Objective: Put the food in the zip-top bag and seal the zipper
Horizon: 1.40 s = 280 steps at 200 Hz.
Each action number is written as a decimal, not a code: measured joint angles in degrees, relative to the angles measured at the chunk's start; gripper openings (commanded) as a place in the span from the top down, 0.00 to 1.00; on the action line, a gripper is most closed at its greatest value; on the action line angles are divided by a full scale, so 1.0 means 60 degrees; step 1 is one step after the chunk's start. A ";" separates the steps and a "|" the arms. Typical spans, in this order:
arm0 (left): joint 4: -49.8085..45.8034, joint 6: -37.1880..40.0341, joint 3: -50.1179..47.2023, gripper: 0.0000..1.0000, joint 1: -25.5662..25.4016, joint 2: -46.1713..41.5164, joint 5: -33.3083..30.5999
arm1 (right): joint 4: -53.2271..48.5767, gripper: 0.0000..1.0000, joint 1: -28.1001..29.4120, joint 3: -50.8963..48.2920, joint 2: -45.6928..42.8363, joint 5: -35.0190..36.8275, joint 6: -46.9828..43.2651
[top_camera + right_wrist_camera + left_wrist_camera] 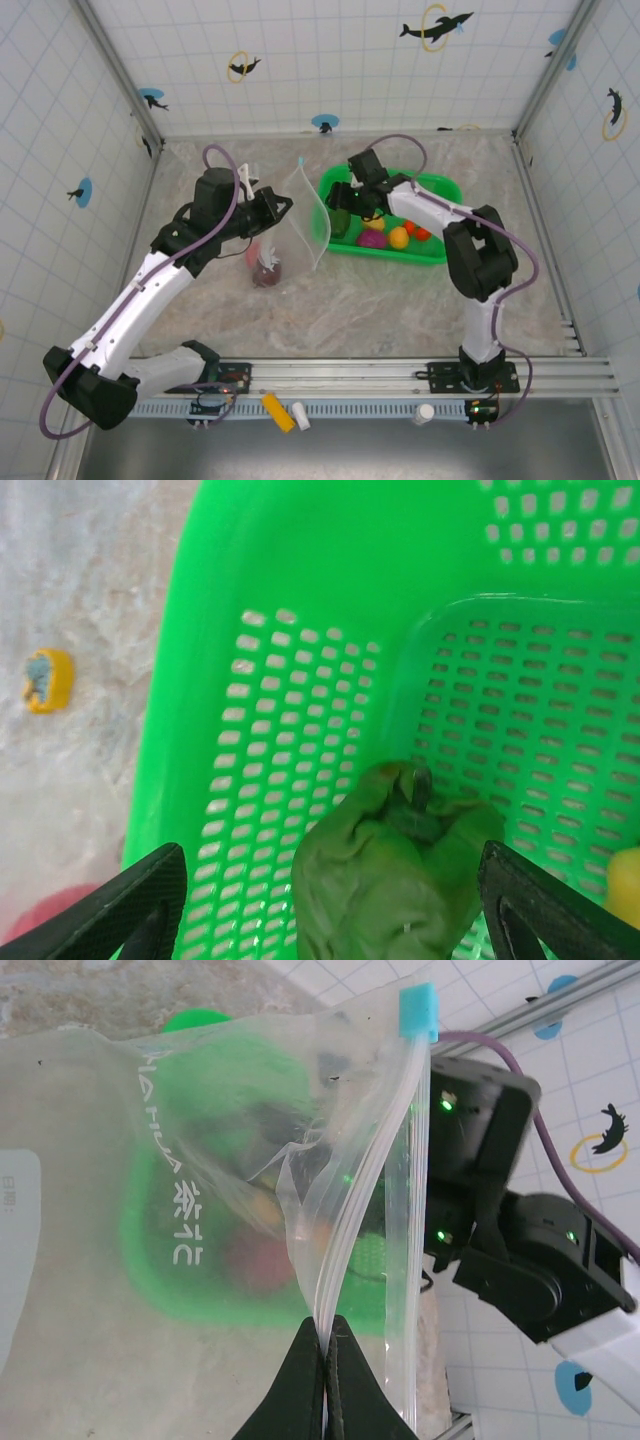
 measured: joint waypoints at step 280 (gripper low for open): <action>0.0171 -0.0087 -0.0058 1.00 0.0000 0.0018 0.0470 | 0.2040 0.49 -0.0586 -0.3796 -0.6069 0.0025 -0.0353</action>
